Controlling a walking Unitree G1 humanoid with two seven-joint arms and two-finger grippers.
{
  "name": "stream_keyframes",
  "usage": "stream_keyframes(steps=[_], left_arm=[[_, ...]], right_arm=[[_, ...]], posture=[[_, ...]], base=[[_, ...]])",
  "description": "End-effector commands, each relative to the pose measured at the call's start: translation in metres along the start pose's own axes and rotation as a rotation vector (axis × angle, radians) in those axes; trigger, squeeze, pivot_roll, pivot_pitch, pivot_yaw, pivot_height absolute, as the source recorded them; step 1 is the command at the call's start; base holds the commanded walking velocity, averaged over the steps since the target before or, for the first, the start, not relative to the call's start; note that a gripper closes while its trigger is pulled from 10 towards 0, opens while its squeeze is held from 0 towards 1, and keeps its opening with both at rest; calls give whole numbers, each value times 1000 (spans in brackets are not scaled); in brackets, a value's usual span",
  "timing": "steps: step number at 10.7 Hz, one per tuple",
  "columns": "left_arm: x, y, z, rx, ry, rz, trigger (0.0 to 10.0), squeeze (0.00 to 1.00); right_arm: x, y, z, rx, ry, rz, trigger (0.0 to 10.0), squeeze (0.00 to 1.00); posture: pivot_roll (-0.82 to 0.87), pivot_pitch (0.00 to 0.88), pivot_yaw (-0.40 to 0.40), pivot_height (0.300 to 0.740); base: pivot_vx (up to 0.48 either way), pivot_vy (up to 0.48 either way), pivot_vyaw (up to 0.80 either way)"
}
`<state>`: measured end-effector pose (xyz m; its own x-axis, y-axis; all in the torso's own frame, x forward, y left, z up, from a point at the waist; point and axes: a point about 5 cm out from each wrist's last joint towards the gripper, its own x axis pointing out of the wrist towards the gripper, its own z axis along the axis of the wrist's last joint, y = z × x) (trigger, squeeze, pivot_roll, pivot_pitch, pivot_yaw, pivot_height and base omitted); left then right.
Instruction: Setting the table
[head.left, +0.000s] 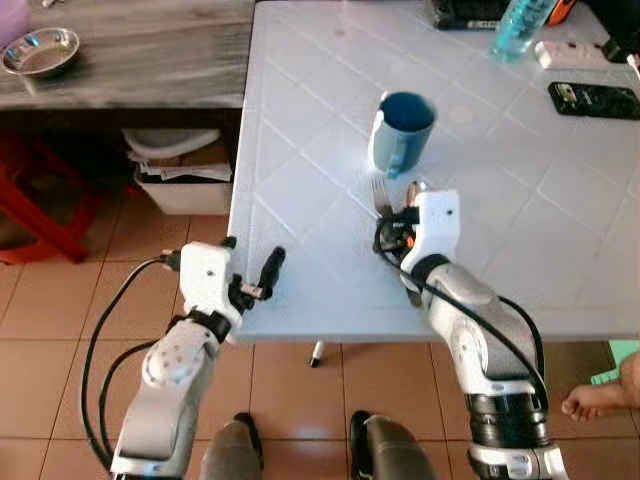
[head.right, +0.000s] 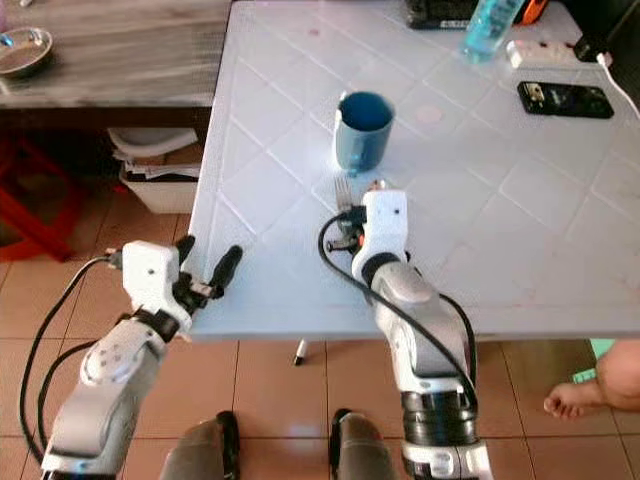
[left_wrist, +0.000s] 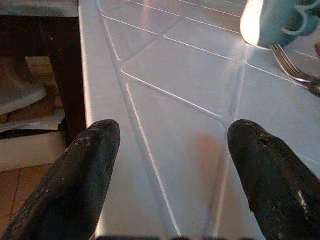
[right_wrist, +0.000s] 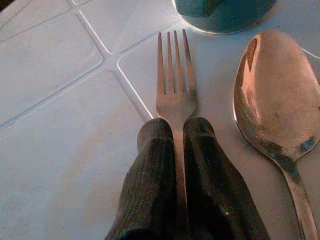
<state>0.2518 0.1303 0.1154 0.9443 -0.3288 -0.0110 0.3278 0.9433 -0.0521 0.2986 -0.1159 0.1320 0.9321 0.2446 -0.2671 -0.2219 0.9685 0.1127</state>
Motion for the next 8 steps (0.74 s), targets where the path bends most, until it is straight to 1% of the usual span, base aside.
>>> stream_keyframes(steps=[1, 2, 4, 5, 8], left_arm=[[-1, 5, -4, 13, 16, 30, 10000, 0], [0, 8, -4, 14, 16, 55, 10000, 0], [4, 17, -4, 26, 12, 103, 10000, 0], [7, 22, -2, 29, -4, 116, 10000, 0], [12, 23, 1, 28, -36, 157, 10000, 0]], right_arm=[[0, 14, -35, 13, 153, 61, 0, 0], [0, 15, -31, 4, 129, 67, 0, 0], [2, 17, -23, -54, 62, 69, 0, 0], [2, 14, -18, -111, 22, 42, 0, 0], [3, 8, -8, -127, -57, 16, 0, 0]], posture=[[-34, 208, 17, 740], [-36, 204, 16, 740], [-42, 196, 13, 740], [-43, 191, 13, 740], [-47, 178, 16, 740]], base=[[0, 480, 0], [0, 480, 0], [0, 480, 0], [0, 461, 0], [0, 454, 0]])
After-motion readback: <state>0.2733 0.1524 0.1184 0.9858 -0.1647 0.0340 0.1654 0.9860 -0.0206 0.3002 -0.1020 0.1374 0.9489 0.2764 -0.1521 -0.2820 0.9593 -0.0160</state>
